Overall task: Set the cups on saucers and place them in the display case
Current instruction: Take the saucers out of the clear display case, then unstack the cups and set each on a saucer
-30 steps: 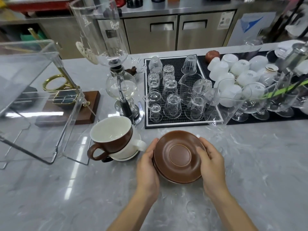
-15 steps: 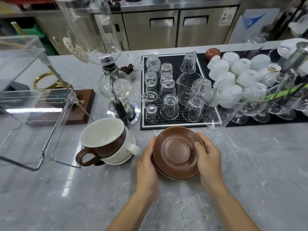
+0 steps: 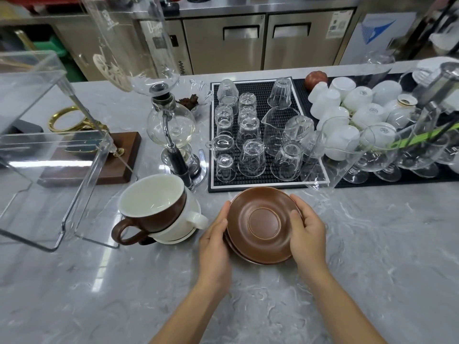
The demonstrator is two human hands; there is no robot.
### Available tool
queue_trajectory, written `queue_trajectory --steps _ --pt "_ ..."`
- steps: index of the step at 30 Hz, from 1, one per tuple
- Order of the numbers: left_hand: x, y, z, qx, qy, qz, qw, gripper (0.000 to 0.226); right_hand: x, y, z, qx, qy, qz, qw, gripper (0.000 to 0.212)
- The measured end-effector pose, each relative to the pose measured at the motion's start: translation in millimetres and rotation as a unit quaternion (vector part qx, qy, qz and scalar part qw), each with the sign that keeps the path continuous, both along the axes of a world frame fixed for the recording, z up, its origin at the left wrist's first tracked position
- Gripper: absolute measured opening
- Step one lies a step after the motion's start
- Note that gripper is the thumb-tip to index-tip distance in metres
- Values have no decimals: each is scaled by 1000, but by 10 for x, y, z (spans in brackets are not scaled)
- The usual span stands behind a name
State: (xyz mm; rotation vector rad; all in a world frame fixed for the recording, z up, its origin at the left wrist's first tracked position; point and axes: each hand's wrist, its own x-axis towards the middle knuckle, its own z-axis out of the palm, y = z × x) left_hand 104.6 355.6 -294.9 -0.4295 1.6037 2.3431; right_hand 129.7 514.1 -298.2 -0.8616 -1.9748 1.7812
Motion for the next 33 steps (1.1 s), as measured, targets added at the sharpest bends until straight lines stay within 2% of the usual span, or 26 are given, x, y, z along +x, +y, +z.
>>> queue_trajectory --steps 4,13,17,21,25,33 --pt "10 -36 -15 -3 0 -14 1000 40 41 8 36 -49 18 -14 999 34" --pt "240 -171 94 51 -35 32 998 37 258 50 77 -134 60 -116 982 27" --pt "391 -347 152 75 -55 32 995 35 391 32 191 -42 77 -124 988 22" --pt "526 -548 204 66 -74 33 995 30 516 -67 395 30 92 -71 993 22" --pt "634 -740 246 55 -78 38 995 31 593 -219 453 51 109 -37 992 26" --pt "754 -1107 428 9 -31 89 995 29 617 -637 576 61 132 51 988 28"
